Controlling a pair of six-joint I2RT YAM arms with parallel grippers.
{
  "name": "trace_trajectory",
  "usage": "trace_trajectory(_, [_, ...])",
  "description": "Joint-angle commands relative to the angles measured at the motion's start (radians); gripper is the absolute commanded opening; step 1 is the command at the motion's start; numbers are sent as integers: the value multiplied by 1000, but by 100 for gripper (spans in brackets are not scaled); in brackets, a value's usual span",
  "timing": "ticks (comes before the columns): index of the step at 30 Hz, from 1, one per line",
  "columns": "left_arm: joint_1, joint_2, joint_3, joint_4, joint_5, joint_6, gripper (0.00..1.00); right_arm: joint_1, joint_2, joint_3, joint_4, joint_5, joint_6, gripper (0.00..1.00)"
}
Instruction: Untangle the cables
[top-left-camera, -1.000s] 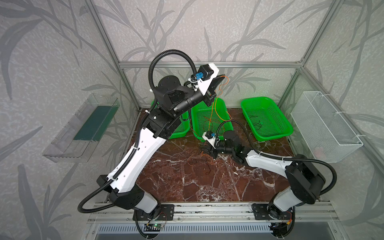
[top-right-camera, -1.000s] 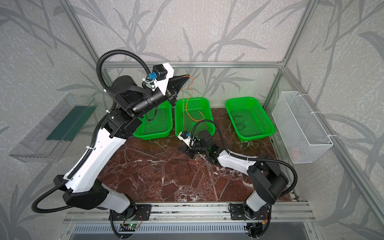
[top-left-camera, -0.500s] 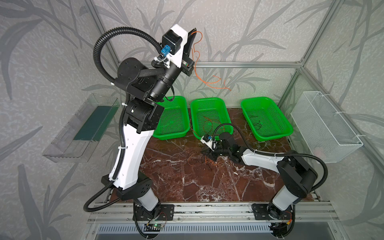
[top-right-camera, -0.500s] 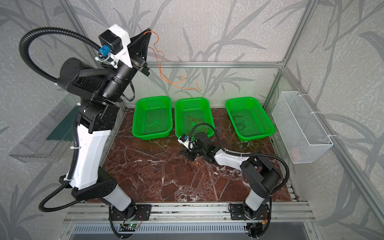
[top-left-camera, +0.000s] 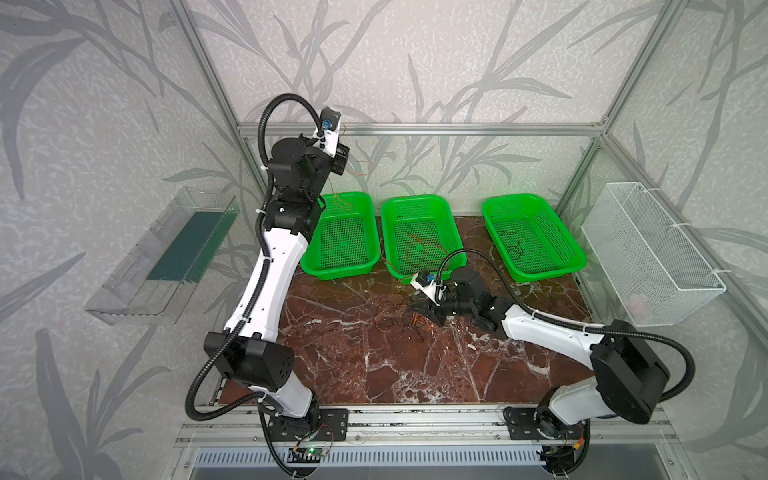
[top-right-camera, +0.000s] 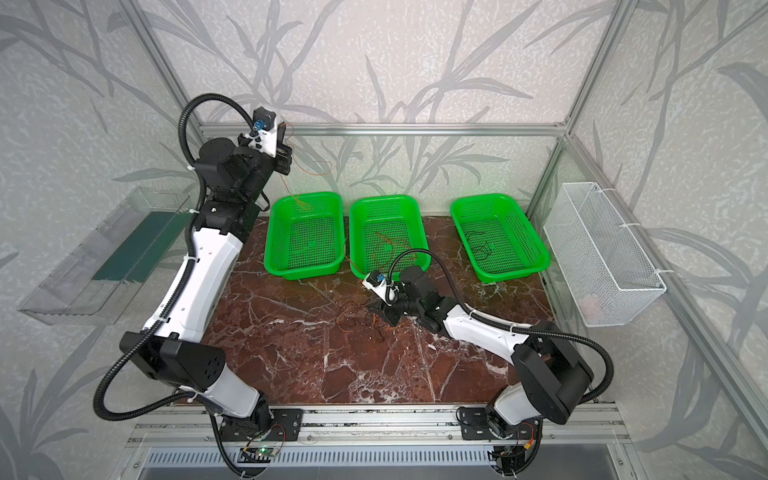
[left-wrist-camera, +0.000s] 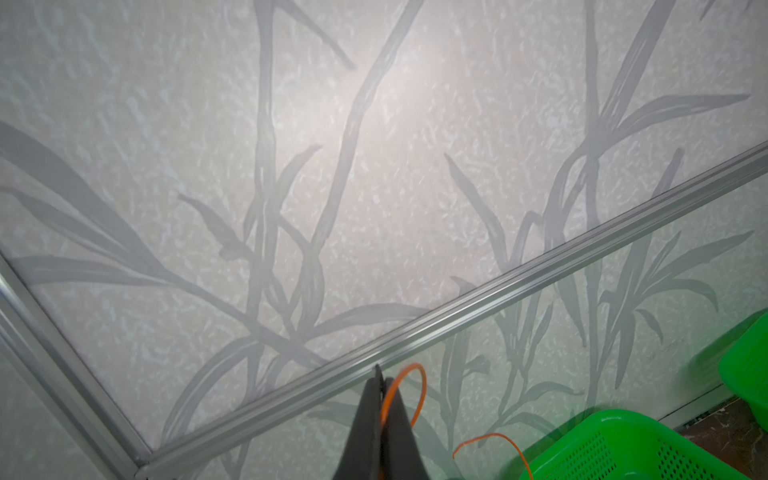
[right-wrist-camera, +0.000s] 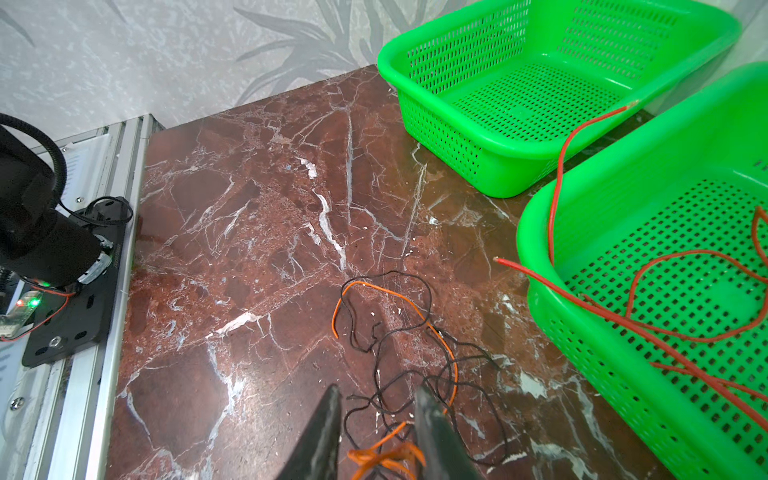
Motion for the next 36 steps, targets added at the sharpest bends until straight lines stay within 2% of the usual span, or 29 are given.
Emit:
trace_trajectory(1, [56, -17, -128, 145, 2, -90, 0, -4, -43, -10, -53, 31, 4, 41])
trace_trajectory(4, [112, 11, -258, 232, 57, -186, 0, -5, -55, 7, -89, 55, 18, 45])
trace_trajectory(6, [123, 36, -311, 244, 67, -200, 0, -7, -51, 22, -109, 60, 19, 44])
trace_trajectory(8, [126, 56, -368, 265, 76, -210, 0, -7, -36, 43, -140, 71, 19, 38])
trace_trajectory(11, [126, 76, -441, 295, 88, -238, 0, -7, -14, 79, -203, 87, 15, 34])
trace_trajectory(14, [126, 74, -515, 318, 51, -255, 0, -9, -17, 87, -217, 100, 25, 31])
trace_trajectory(15, [127, 69, -542, 329, 38, -256, 6, -9, -24, 83, -208, 92, 28, 30])
trace_trajectory(16, [128, 60, -568, 331, 29, -256, 22, -9, -36, 77, -190, 77, 32, 28])
trace_trajectory(17, [128, 50, -590, 327, 27, -255, 45, -9, -50, 68, -164, 66, 40, 28])
trace_trajectory(19, [128, 28, -625, 311, 25, -255, 75, -10, -71, 57, -124, 57, 64, 23])
trace_trajectory(20, [128, 11, -646, 312, 24, -256, 98, -11, -83, 56, -107, 54, 73, 19])
trace_trajectory(23, [126, -55, -704, 313, 30, -262, 99, -19, -103, 71, -98, 33, 88, 7])
trace_trajectory(26, [126, -126, -751, 294, 64, -248, 99, -21, -110, 92, -122, 14, 80, 4])
trace_trajectory(28, [122, -167, -767, 247, 84, -226, 99, -21, -119, 100, -166, -6, 56, 9])
trace_trajectory(31, [110, -242, -807, 177, 117, -208, 99, -21, -146, 84, -256, -55, -17, 35])
trace_trajectory(33, [90, -294, -849, 141, 152, -178, 99, -19, -153, 64, -349, -122, -123, 48])
trace_trajectory(36, [54, -366, -919, 95, 181, -124, 99, -16, -157, 20, -452, -165, -271, 56])
